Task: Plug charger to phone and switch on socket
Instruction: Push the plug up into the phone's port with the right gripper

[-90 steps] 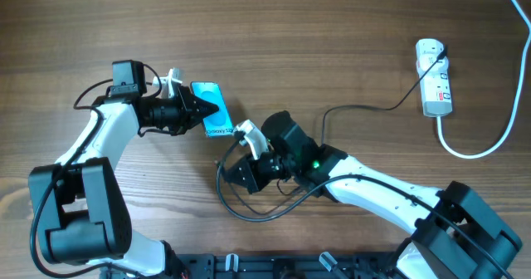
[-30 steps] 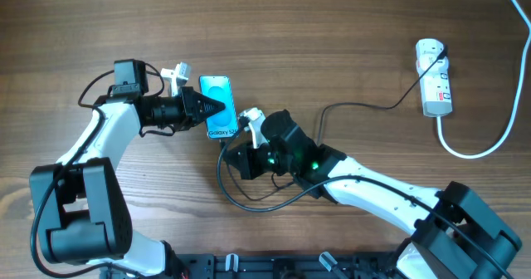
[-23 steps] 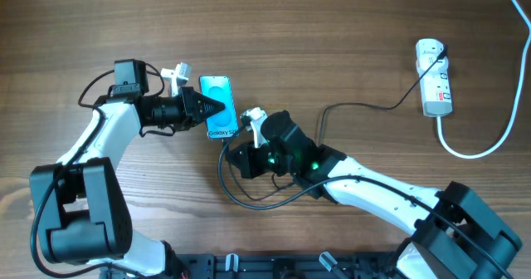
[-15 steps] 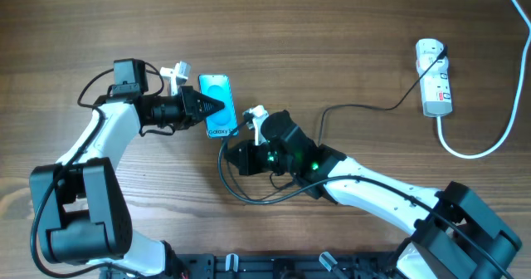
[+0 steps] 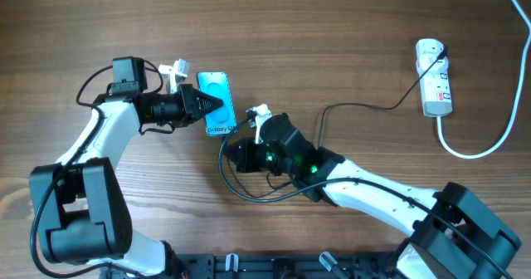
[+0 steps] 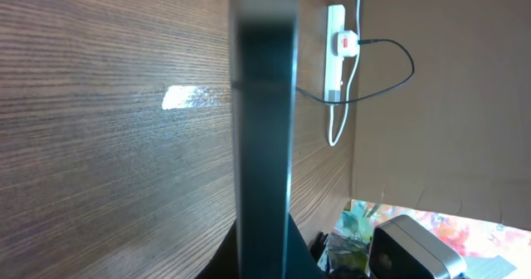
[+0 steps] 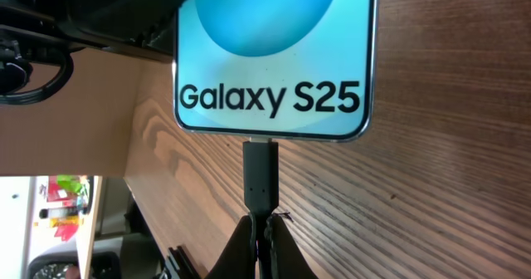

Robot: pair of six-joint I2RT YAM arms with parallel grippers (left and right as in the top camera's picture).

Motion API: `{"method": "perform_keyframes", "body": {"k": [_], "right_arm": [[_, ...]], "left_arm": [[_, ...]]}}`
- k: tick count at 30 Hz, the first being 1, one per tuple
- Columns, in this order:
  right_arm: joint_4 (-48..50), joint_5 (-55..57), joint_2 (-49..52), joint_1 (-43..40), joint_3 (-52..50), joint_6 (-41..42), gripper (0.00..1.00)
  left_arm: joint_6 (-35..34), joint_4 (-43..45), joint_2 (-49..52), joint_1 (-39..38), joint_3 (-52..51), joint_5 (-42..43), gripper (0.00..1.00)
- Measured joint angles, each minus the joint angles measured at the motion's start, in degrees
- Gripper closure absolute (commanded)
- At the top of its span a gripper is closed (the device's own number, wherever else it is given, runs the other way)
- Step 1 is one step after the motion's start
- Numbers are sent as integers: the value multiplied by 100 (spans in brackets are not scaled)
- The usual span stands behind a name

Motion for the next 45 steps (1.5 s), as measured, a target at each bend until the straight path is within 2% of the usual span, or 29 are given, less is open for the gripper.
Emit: {"method": "perform_keyframes", "body": {"k": [17, 20, 26, 30, 45], "right_arm": [[514, 103, 232, 11, -31, -791, 96], [953, 168, 348, 11, -101, -831, 96], [955, 223, 352, 17, -107, -925, 96], [1416, 282, 393, 22, -214, -960, 96], [1550, 385, 413, 28, -227, -933, 95]], "left_arm": [[66, 96, 0, 26, 50, -63, 96], [66, 120, 0, 83, 118, -68, 96], [66, 116, 0, 92, 133, -85, 96], [57, 157, -4, 101, 190, -59, 96], [44, 177, -22, 120, 236, -59, 96]]}}
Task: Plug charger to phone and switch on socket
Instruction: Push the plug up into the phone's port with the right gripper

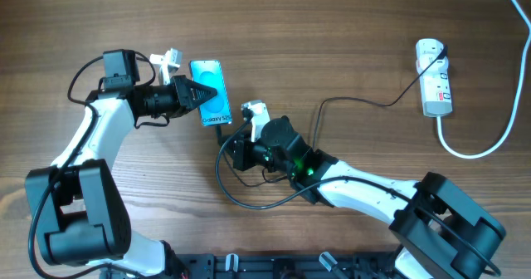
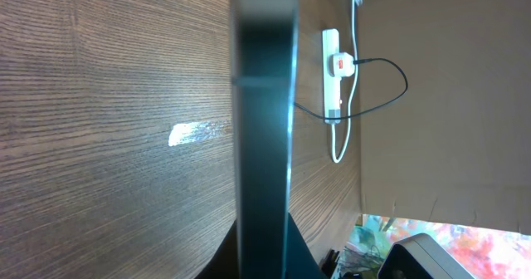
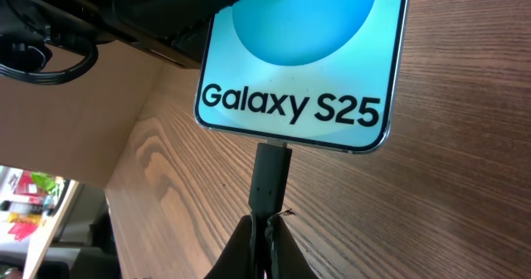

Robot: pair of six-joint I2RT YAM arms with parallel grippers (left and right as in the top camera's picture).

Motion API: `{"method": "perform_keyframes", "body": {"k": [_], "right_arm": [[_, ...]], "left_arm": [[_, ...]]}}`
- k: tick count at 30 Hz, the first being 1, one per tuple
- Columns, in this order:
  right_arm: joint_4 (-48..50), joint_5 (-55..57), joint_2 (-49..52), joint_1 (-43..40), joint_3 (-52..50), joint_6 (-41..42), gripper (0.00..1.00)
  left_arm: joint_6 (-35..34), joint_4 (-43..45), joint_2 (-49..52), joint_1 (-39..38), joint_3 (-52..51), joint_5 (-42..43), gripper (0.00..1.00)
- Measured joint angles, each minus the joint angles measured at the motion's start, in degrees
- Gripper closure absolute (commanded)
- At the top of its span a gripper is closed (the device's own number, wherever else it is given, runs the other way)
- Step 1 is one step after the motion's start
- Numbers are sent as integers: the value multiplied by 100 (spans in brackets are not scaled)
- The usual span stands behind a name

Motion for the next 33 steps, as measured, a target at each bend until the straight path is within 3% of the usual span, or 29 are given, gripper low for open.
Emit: {"method": "perform_keyframes", "body": {"k": [7, 12, 21, 22, 24, 28, 31, 32, 33], "right_arm": [[120, 323, -26, -166, 210, -22, 45], [-498, 170, -208, -291, 262, -17, 32], [-2734, -291, -1172, -332, 295, -22, 30], [-2765, -396, -1172, -332, 295, -46, 25], [-2787, -645, -1172, -334, 295, -131, 0], [-2782, -798, -1172, -332, 295, -214, 0], [-2780, -802, -1172, -332, 295, -177, 35], [-2780, -804, -1172, -332, 295, -146, 42], [-2787, -811, -1172, -332, 295, -122, 42]], "left_arm": [[7, -310, 11, -94, -214, 107, 96], [17, -326, 13, -181, -275, 125, 96], [15, -323, 13, -181, -275, 219, 96], [15, -326, 13, -181, -275, 219, 96], [15, -326, 13, -181, -275, 219, 96], [15, -328, 13, -181, -275, 219, 96], [17, -328, 13, -186, -275, 219, 96], [15, -328, 13, -192, -275, 219, 96], [15, -326, 13, -212, -275, 216, 96]]}}
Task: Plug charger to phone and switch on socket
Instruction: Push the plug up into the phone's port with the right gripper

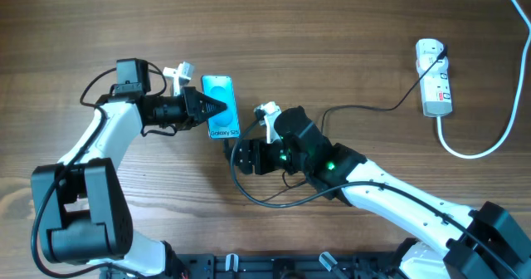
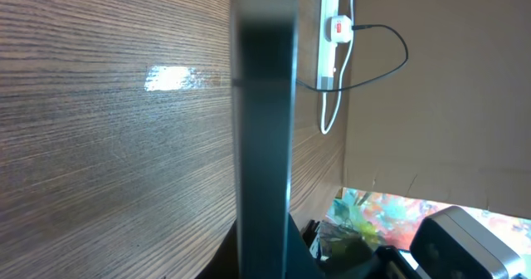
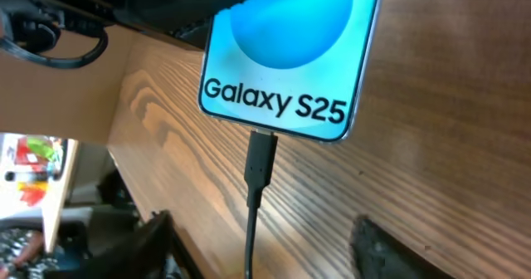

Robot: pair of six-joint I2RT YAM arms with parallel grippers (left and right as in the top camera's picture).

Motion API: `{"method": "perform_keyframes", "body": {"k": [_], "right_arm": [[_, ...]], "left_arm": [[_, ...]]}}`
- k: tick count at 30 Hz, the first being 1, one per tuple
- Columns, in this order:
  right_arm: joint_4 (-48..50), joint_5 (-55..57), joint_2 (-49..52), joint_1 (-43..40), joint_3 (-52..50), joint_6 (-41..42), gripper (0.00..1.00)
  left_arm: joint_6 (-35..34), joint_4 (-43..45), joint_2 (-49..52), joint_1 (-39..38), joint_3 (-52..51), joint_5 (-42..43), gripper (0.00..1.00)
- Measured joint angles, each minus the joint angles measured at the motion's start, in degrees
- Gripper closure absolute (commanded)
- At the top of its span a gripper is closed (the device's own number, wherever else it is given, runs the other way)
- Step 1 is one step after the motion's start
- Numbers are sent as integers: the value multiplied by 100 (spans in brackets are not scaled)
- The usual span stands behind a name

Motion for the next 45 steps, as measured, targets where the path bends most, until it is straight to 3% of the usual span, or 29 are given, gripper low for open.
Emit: {"method": "perform_keyframes", "body": {"k": [6, 12, 18, 24, 28, 45], "right_arm": [[-129, -2, 2, 166, 0, 83, 43], [-280, 192, 57, 234, 0, 400, 58], [-177, 232, 297, 267, 0, 616, 63], [-22, 227, 299, 267, 0, 695, 76], [11, 219, 299, 267, 0, 774, 96], [382, 39, 350, 173, -50, 754, 95]], "left_arm": [[-46, 140, 0, -367, 0, 22, 96], [-120, 160, 0, -409, 0, 24, 96], [-127, 173, 0, -409, 0, 22, 96], [-127, 175, 0, -409, 0, 24, 96], [-127, 179, 0, -409, 0, 24, 96], [-170, 275, 0, -369, 9, 42, 96]]}}
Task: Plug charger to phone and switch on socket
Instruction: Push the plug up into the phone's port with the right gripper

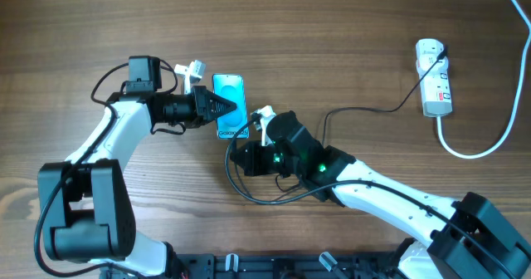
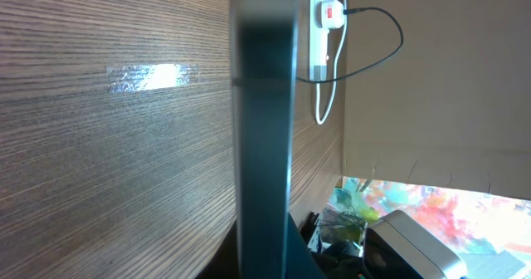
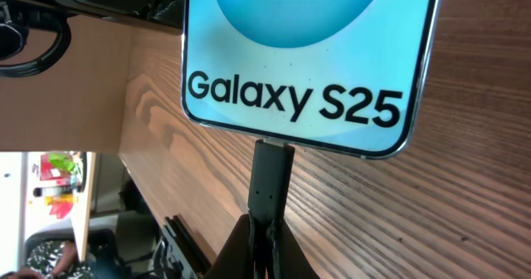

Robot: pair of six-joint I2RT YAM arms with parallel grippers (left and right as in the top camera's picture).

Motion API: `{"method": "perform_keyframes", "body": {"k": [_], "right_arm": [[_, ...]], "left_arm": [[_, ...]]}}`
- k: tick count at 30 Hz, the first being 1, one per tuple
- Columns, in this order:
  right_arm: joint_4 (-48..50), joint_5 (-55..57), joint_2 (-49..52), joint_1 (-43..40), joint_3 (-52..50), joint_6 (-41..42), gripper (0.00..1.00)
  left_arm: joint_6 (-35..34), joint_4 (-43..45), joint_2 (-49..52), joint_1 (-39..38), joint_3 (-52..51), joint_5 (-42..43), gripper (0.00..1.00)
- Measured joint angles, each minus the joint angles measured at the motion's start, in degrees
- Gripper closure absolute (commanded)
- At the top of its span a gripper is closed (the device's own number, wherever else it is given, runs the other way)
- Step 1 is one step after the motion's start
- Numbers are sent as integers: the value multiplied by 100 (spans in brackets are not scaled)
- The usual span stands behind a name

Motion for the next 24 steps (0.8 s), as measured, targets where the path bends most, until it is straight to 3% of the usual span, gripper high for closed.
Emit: {"method": "perform_keyframes", "body": {"k": [10, 24], "right_arm": [[284, 149, 26, 2, -37, -356, 96], [363, 173, 59, 0, -52, 210, 96]], "left_arm": [[-4, 72, -2, 28, 52, 2, 96], [-20, 70, -2, 52, 74, -7, 96]]}}
